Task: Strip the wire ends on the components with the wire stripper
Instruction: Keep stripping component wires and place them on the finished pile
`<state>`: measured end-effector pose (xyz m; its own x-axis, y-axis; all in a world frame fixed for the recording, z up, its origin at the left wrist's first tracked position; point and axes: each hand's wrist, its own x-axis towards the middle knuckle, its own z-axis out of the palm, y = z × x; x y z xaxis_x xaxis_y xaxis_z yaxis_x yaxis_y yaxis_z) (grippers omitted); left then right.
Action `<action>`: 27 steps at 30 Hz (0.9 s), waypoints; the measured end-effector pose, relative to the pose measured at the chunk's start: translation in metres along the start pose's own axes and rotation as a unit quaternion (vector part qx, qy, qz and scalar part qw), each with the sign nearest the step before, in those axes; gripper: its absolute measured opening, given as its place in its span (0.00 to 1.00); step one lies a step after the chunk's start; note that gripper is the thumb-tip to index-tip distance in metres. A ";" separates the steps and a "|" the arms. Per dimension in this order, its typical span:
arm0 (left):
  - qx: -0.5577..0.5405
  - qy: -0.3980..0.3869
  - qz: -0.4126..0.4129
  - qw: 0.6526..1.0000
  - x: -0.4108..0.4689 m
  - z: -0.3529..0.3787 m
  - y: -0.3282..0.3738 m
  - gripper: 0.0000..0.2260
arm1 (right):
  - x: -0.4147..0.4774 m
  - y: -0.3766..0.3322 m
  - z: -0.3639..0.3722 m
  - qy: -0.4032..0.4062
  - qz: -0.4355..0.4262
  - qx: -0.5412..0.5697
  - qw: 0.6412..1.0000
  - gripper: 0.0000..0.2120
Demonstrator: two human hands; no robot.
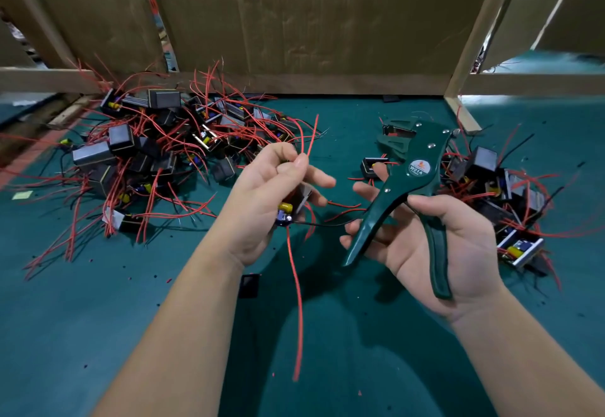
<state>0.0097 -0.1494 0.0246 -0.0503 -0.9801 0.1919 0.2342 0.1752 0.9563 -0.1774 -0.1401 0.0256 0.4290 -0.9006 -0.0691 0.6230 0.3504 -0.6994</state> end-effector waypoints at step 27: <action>-0.141 -0.064 -0.248 0.956 -0.002 -0.012 0.004 0.20 | 0.003 -0.007 -0.010 0.011 -0.084 0.005 0.996 0.24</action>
<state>0.0225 -0.1477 0.0250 -0.3376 -0.9136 -0.2266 0.4025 -0.3577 0.8427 -0.1869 -0.1482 0.0232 0.3028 -0.9525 0.0327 0.6910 0.1958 -0.6959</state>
